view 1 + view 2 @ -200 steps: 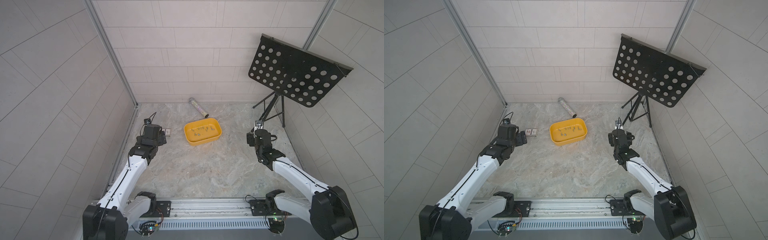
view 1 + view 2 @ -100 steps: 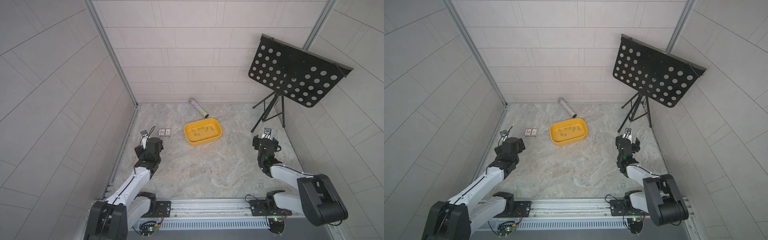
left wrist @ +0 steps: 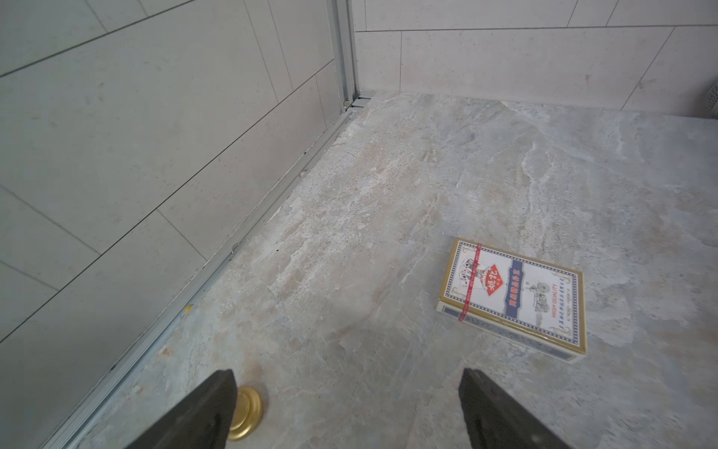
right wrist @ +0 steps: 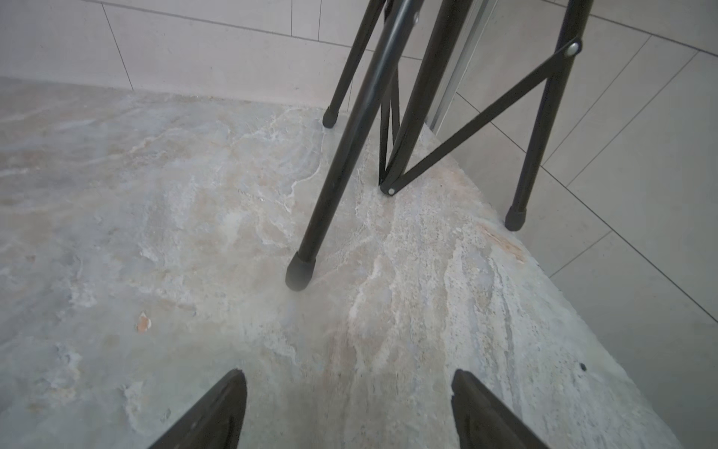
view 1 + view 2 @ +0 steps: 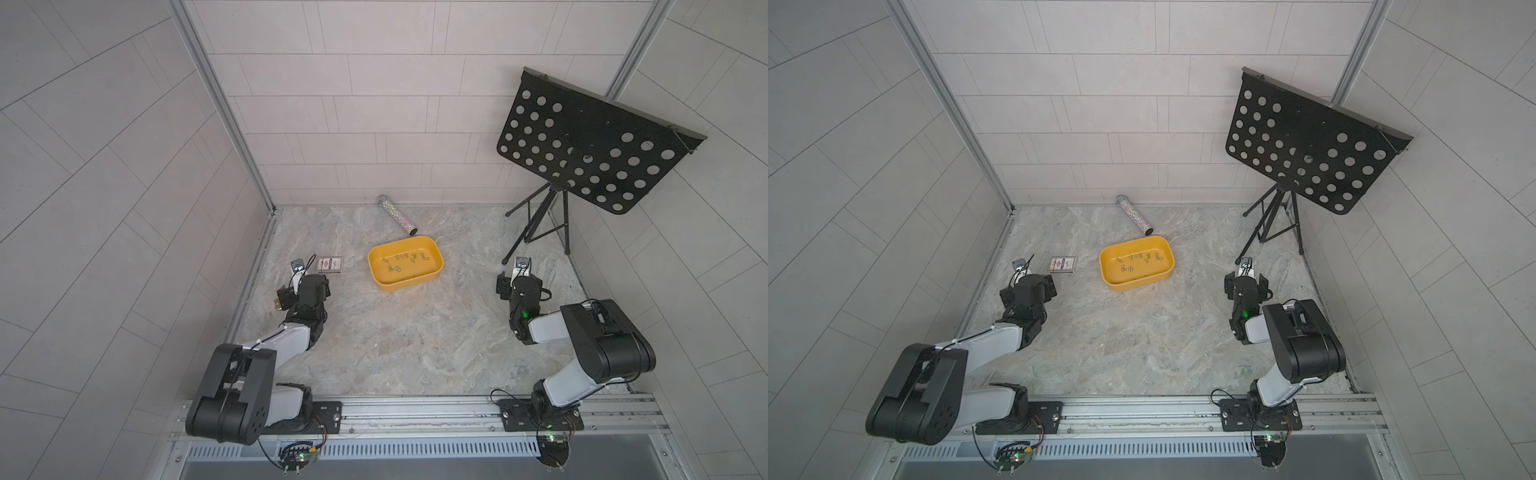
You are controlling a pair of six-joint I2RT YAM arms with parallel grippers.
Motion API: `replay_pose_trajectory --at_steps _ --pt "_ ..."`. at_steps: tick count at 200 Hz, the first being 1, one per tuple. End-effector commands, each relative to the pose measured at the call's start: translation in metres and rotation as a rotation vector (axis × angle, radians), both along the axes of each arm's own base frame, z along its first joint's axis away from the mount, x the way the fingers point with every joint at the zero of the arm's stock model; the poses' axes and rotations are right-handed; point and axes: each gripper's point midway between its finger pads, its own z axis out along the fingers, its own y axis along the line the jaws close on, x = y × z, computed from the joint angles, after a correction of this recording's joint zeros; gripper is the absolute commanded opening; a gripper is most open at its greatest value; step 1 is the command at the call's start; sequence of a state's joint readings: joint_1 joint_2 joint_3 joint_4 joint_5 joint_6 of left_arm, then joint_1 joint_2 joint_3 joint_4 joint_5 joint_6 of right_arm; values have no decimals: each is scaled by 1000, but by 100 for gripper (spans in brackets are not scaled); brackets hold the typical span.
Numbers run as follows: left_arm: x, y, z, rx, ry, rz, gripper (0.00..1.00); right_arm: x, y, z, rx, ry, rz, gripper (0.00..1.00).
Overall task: Put the screws on the desktop into the storage box
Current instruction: Reset both arms
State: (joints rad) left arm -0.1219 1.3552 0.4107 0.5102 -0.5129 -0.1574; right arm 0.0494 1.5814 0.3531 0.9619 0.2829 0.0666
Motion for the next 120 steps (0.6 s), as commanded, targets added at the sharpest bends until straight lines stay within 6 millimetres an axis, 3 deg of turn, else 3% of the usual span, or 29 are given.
replay_pose_trajectory --at_steps 1,19,28,35,49,75,82,120 --pt "32 -9 10 4 24 -88 94 7 5 5 45 -7 48 86" --pt "45 -15 2 -6 78 -154 91 7 5 5 42 -8 48 90" --pt "50 -19 -7 -10 23 -186 91 7 5 5 43 -11 49 100" --pt "49 -18 -5 -16 -58 -199 92 7 5 5 41 -14 49 100" --pt "38 -14 -13 -36 -39 -187 92 7 5 6 40 -13 48 100" --pt "39 -15 -14 -37 -31 -190 95 7 5 7 39 -18 49 100" --pt "39 -15 -14 -37 -28 -190 100 6 5 5 41 -15 48 100" --pt "39 -15 -13 -36 -34 -191 100 6 7 6 31 -17 56 100"
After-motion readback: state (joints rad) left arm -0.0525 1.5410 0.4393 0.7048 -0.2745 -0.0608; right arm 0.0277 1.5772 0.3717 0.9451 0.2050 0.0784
